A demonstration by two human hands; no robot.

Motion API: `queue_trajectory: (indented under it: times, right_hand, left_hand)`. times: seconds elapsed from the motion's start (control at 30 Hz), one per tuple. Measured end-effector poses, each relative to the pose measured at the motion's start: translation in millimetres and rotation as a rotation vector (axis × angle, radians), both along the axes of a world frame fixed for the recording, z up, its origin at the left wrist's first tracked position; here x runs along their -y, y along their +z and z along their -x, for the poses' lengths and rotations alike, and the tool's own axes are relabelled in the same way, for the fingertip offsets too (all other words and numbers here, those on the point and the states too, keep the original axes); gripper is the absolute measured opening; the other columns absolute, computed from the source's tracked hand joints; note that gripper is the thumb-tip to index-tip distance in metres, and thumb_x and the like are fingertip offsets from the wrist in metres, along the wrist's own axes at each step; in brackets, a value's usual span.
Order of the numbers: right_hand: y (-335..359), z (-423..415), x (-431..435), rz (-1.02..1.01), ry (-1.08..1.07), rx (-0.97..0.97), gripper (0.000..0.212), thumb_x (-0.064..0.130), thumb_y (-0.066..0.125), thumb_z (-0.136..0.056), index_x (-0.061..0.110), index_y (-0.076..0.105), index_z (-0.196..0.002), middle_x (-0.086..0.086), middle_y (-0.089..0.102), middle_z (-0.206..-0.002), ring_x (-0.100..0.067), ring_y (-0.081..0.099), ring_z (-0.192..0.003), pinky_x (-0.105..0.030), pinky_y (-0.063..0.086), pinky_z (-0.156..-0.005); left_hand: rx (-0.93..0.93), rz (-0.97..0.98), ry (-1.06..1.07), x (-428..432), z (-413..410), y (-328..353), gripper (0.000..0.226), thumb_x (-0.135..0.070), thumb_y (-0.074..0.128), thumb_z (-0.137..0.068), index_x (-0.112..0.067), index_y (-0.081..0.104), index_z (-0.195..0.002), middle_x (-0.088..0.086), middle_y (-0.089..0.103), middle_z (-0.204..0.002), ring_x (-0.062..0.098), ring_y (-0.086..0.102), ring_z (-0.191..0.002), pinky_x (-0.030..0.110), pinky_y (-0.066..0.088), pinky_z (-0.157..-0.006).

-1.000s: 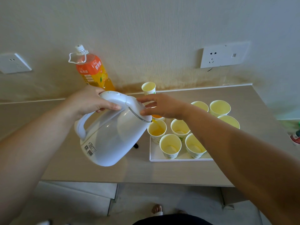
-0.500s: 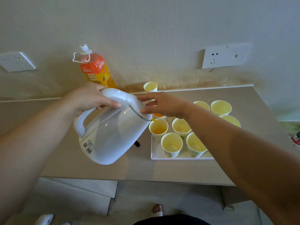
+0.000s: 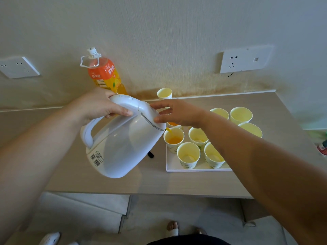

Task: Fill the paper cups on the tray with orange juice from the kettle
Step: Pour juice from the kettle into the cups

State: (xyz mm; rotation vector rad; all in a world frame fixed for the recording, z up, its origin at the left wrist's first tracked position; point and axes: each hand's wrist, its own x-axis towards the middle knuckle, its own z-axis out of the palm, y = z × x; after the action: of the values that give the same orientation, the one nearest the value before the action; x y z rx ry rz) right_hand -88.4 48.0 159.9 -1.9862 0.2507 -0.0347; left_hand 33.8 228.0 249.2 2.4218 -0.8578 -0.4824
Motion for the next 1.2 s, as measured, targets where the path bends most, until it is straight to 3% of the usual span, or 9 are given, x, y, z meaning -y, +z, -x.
queue_trajectory:
  times: [0.17,0.43,0.63,0.8,0.87,0.97,1.2]
  right_hand:
    - [0,1,0,-0.004,-0.004,0.009,0.054,0.026,0.069,-0.086,0.026,0.05,-0.137,0.018,0.053,-0.11,-0.004,0.055,-0.102,0.002,0.035,-0.056]
    - [2,0,0,-0.003,-0.008,0.007,0.056,0.026,0.069,-0.086,0.025,0.048,-0.138,0.012,0.055,-0.122,-0.008,0.055,-0.113,-0.008,0.038,-0.07]
    - [6,-1,-2,-0.006,-0.007,0.016,0.057,0.025,0.07,-0.085,0.024,0.049,-0.138,0.008,0.054,-0.133,-0.011,0.056,-0.117,-0.027,0.042,-0.1]
    - [8,-1,-2,-0.008,-0.006,0.026,0.057,0.025,0.07,-0.085,0.024,0.049,-0.138,0.01,0.055,-0.129,-0.011,0.056,-0.115,-0.024,0.042,-0.096]
    - [9,-1,-2,-0.012,-0.009,0.029,0.056,0.024,0.07,-0.085,0.024,0.049,-0.137,0.009,0.055,-0.13,-0.011,0.056,-0.114,-0.024,0.041,-0.095]
    - [10,-1,-2,-0.005,-0.01,0.032,0.056,0.025,0.07,-0.085,0.024,0.05,-0.137,0.009,0.055,-0.131,-0.011,0.057,-0.114,-0.023,0.042,-0.095]
    - [14,0,-3,0.005,-0.017,0.022,0.056,0.025,0.07,-0.085,0.024,0.05,-0.137,0.011,0.056,-0.127,-0.009,0.058,-0.112,-0.019,0.041,-0.086]
  left_hand:
    - [0.017,-0.008,-0.005,2,1,1,0.036,-0.018,0.082,-0.07,0.004,0.065,-0.091,0.007,0.052,-0.06,0.016,0.044,-0.053,0.017,0.038,-0.047]
    - [0.014,-0.002,-0.019,2,-2,2,0.035,-0.02,0.083,-0.068,0.001,0.066,-0.091,0.014,0.054,-0.069,0.019,0.045,-0.058,0.027,0.037,-0.057]
    - [0.026,0.0,-0.048,2,-3,6,0.033,-0.021,0.083,-0.068,-0.002,0.067,-0.089,0.016,0.055,-0.073,0.019,0.045,-0.059,0.027,0.036,-0.058]
    - [0.019,0.002,-0.046,1,-5,10,0.038,-0.025,0.085,-0.063,-0.001,0.066,-0.086,0.013,0.054,-0.067,0.02,0.046,-0.061,0.028,0.036,-0.059]
    - [0.0,0.0,-0.052,2,-4,12,0.054,-0.036,0.089,-0.051,-0.002,0.067,-0.087,0.012,0.056,-0.068,0.019,0.047,-0.059,0.028,0.038,-0.059]
    - [0.014,-0.003,-0.063,0,-6,13,0.082,-0.055,0.078,-0.028,-0.004,0.068,-0.091,0.013,0.061,-0.074,0.017,0.049,-0.057,0.029,0.04,-0.062]
    - [0.023,-0.011,-0.052,0,-5,18,0.085,-0.056,0.077,-0.025,-0.004,0.069,-0.092,0.013,0.06,-0.073,0.017,0.048,-0.057,0.03,0.04,-0.063]
